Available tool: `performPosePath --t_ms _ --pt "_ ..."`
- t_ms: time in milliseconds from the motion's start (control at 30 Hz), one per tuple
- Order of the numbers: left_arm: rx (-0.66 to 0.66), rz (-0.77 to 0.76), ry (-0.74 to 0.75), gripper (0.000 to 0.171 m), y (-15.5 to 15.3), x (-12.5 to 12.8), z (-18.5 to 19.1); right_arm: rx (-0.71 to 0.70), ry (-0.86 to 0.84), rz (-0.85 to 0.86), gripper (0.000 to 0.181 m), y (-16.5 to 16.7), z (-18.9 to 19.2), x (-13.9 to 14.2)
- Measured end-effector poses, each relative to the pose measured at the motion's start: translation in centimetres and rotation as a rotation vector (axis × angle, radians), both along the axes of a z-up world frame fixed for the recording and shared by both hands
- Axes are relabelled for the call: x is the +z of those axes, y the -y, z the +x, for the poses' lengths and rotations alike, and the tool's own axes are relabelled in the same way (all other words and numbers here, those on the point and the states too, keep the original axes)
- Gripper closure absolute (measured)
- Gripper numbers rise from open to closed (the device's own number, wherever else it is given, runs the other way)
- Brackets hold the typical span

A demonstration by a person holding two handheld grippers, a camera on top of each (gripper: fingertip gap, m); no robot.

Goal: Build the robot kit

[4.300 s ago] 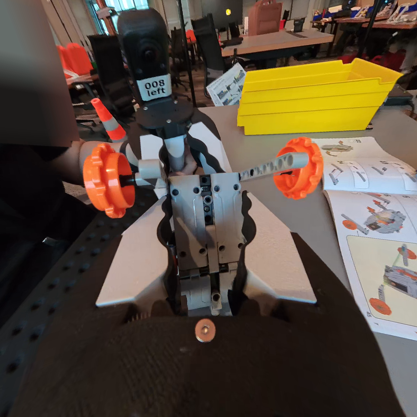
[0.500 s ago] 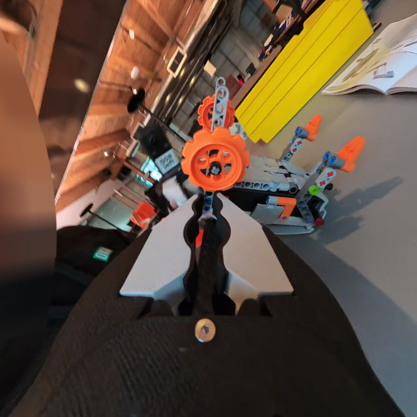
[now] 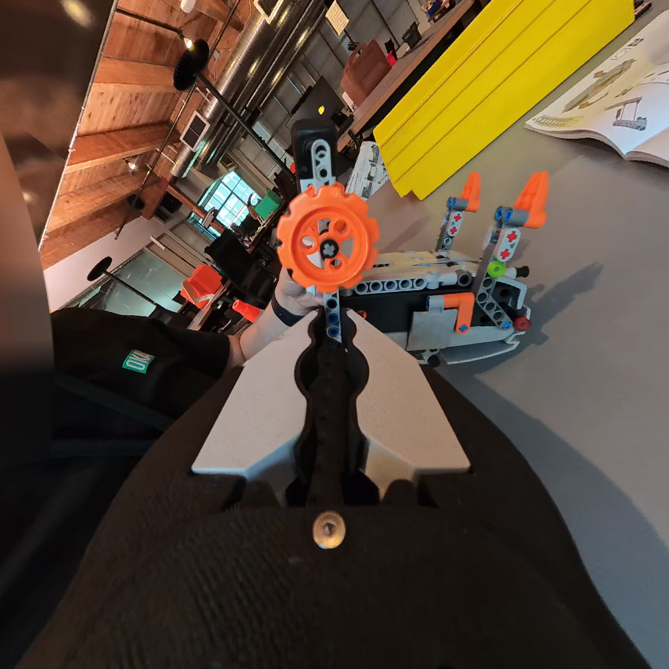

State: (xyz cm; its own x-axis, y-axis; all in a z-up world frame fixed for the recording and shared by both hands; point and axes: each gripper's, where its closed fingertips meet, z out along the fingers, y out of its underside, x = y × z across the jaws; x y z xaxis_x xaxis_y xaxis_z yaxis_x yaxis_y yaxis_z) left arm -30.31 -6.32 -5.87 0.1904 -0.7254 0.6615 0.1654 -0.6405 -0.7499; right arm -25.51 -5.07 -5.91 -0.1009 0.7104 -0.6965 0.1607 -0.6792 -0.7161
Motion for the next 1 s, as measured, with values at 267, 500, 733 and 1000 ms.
performPosePath --t_ms 267,500,733,1000 --pt "-0.016 0.018 0.016 0.166 0.2 0.1 0.0 0.046 -0.009 0.028 0.175 0.6 0.1 -0.1" --pt "-0.131 0.057 0.045 0.162 1.7 0.6 0.6 0.018 -0.122 -0.002 0.176 0.2 0.5 1.0" --pt "-0.044 0.008 -0.009 0.166 0.3 -0.5 0.4 -0.031 -0.091 -0.019 0.176 -0.5 0.3 0.5" --pt "-0.013 -0.003 -0.005 0.165 0.0 -0.5 0.1 -0.012 -0.029 0.100 0.175 -0.1 0.6 -0.5"
